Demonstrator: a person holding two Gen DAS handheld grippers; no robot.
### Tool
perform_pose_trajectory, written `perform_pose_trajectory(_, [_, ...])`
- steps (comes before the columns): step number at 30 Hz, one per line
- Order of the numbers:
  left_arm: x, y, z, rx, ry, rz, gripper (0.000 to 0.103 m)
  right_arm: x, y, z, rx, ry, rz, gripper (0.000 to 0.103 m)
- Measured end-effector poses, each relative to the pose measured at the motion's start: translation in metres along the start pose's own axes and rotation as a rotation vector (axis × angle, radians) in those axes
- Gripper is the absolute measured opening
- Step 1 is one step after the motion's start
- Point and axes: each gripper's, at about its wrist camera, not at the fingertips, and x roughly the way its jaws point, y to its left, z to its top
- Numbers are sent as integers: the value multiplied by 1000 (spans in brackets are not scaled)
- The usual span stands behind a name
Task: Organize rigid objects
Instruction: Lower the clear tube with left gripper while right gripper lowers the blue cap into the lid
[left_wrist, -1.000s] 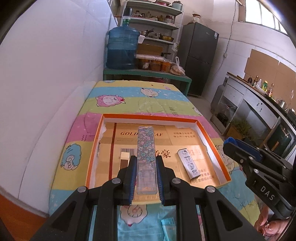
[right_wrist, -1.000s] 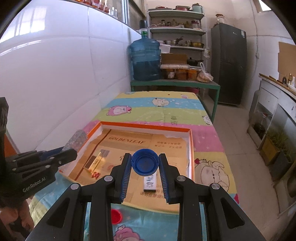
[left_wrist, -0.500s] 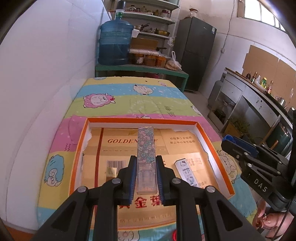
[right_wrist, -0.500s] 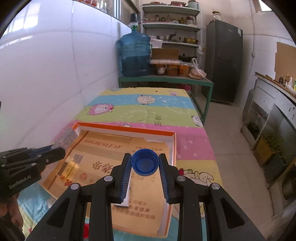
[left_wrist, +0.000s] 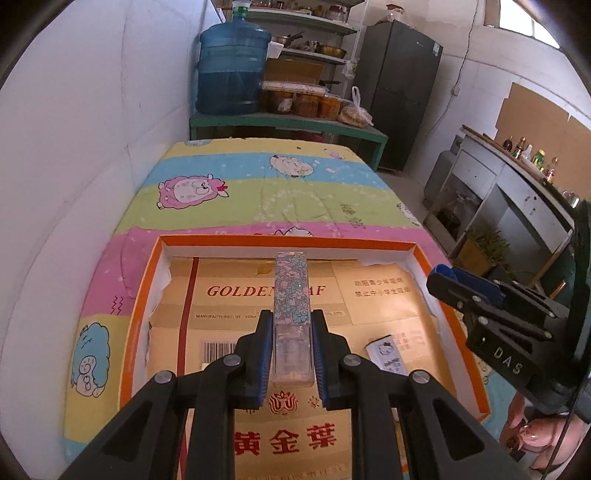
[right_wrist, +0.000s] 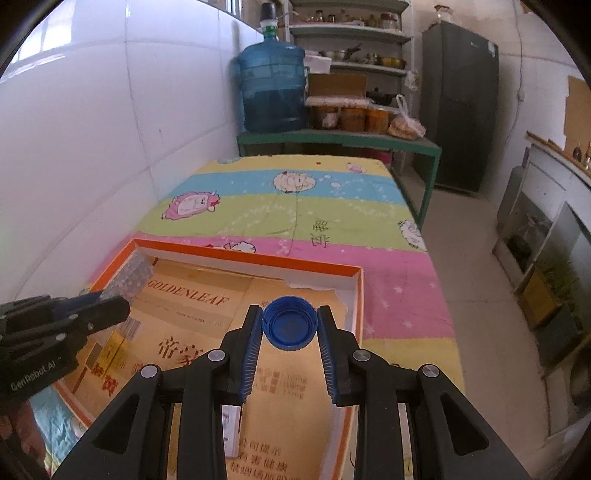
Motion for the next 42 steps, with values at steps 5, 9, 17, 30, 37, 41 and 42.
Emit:
perform_pose_trajectory(5, [13, 0, 3, 10, 20, 29, 20, 16, -3, 8, 11, 16, 24, 31])
perform_pose_trajectory(9, [22, 0, 4, 18, 37, 40, 20, 25, -5, 13, 23, 33, 53, 31])
perform_pose_trajectory(17, [38, 2, 5, 22, 74, 47, 20, 46, -8, 15, 34, 91, 96, 31])
perform_pose_trajectory(30, [55, 4, 2, 20, 127, 41, 20, 67, -1, 15, 4, 161, 97, 31])
perform_pose_trajectory(37, [59, 6, 0, 15, 147, 25, 20, 81, 2, 11, -16, 230, 73, 31])
perform_pose_trajectory(41, [62, 13, -1, -15, 152, -20, 20, 88, 6, 10, -39, 263, 51, 31])
perform_pose_trajectory(42, [62, 14, 0, -17, 152, -27, 21, 88, 6, 10, -44, 265, 45, 31])
